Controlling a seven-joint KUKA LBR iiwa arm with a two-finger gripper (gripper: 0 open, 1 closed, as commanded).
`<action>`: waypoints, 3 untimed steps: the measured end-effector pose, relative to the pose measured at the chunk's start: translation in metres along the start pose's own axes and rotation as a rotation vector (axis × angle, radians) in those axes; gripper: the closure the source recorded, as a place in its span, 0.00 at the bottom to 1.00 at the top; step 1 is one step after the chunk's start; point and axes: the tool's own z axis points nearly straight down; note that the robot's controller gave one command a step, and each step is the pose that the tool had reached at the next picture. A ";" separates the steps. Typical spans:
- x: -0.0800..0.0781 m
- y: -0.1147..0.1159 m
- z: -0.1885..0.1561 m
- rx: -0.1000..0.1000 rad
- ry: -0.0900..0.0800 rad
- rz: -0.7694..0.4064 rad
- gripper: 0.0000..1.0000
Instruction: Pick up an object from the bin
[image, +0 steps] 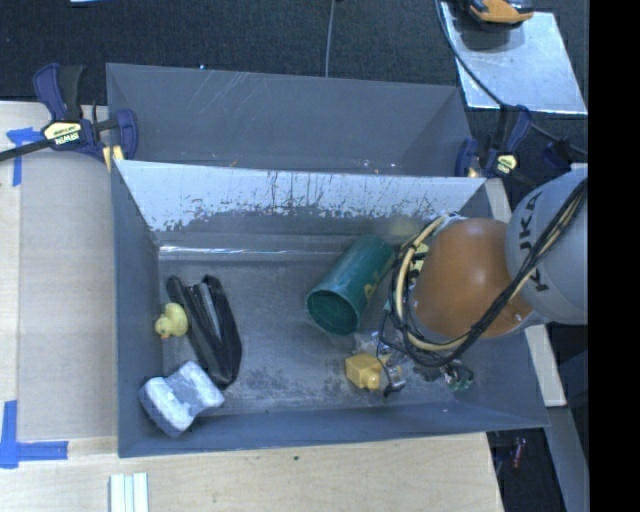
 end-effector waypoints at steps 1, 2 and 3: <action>0.000 0.000 0.000 0.000 0.000 -0.001 1.00; 0.003 0.001 -0.019 -0.003 0.009 -0.001 1.00; 0.000 0.000 -0.051 0.000 -0.001 0.000 1.00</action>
Offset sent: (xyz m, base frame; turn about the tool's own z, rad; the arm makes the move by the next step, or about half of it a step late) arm -0.0001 -0.0001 0.0761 -0.0008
